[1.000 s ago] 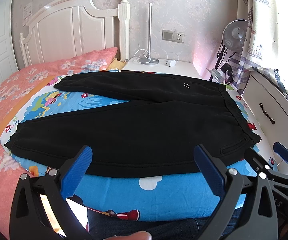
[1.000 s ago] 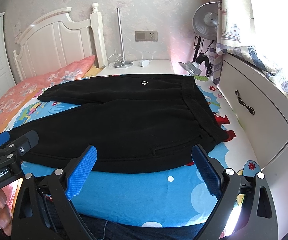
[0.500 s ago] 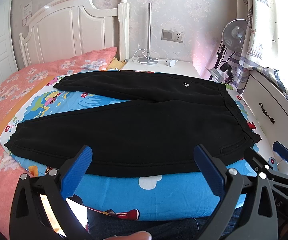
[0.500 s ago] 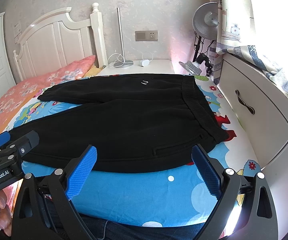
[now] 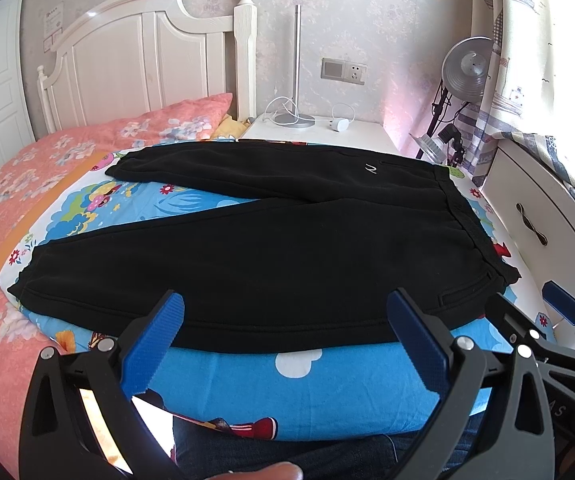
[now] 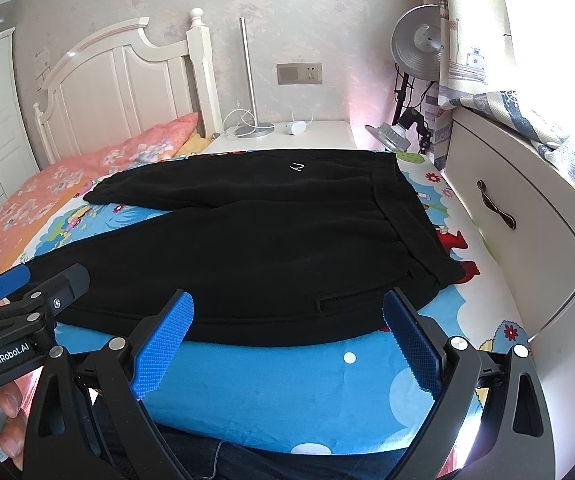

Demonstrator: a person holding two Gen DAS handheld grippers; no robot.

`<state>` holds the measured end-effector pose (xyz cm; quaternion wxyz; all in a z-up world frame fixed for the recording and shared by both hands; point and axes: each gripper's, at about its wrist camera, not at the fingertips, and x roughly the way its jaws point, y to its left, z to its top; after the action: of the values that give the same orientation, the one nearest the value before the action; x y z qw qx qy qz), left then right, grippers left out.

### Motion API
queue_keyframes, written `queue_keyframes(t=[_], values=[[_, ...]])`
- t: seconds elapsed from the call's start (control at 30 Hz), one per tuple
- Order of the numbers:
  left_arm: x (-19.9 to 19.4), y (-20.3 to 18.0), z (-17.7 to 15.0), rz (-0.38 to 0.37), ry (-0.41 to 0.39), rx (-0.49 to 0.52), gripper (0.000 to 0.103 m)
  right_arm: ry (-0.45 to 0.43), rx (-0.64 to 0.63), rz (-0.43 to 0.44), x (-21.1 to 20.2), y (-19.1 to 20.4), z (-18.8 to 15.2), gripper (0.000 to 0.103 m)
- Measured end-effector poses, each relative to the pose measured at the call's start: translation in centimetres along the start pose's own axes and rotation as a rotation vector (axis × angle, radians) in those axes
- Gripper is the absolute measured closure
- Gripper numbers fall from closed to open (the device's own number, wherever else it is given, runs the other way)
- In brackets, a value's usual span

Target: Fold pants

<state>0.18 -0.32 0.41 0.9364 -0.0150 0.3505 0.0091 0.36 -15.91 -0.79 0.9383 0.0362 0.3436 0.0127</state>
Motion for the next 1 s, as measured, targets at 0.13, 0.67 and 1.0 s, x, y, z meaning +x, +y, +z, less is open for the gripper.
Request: queue_keyframes(t=[0.13, 0.67, 1.0], values=[[0.01, 0.01, -0.01, 0.000, 0.000, 0.001, 0.002, 0.002, 0.001, 0.000, 0.01, -0.07, -0.02, 0.010], [0.04, -0.04, -0.07, 0.000, -0.001, 0.000, 0.002, 0.004, 0.001, -0.001, 0.02, -0.05, -0.06, 0.010], [0.19, -0.08, -0.15, -0.005, 0.004, 0.000, 0.002, 0.023, 0.001, 0.009, 0.55, -0.23, -0.12, 0.010]])
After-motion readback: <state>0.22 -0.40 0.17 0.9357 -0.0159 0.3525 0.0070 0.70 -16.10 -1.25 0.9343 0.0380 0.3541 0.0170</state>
